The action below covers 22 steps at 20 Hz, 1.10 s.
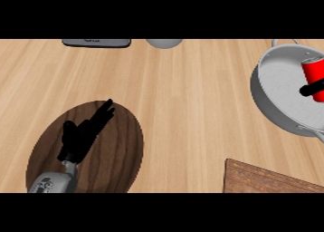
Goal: Pick the can from the cutting board and place it in the pot
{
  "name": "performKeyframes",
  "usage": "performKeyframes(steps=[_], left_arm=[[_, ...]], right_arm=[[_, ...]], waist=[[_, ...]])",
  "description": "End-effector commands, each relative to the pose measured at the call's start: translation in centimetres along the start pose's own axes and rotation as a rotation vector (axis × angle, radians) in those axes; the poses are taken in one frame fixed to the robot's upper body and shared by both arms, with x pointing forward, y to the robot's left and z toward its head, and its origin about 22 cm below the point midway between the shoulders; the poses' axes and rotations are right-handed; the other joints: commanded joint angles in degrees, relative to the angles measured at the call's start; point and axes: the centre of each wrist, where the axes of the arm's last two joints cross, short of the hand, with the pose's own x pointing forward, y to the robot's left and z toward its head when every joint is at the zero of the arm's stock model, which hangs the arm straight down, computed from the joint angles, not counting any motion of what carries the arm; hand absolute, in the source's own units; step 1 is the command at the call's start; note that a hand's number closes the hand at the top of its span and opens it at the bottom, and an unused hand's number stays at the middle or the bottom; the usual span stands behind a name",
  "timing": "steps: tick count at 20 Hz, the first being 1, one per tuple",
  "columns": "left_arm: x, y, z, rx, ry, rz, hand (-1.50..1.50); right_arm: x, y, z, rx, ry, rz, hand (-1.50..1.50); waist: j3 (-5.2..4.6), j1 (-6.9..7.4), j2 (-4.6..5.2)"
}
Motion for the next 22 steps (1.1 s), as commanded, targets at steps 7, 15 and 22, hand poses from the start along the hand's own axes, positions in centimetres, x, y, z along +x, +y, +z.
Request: performKeyframes(steps=[7, 15, 22], left_arm=[[-1.5, -0.1, 0.3, 0.026, 0.033, -0.011, 0.0], [-1.0, -0.5, 0.1, 0.026, 0.033, 0.003, 0.0], [-1.2, 1.2, 0.6, 0.031, 0.054, 0.028, 0.0]], right_arm=[[3.3, 0.8, -0.7, 0.095, -0.026, -0.191, -1.5], [3.7, -1.3, 0.4, -0.294, -0.135, -0.789, -1.5], [-0.2, -4.1, -1.4, -0.544, -0.054, -1.013, -1.5]], waist=[[-0.07, -0.21, 0.38], [0.02, -1.47, 0.14], [-0.18, -2.89, -0.55]])
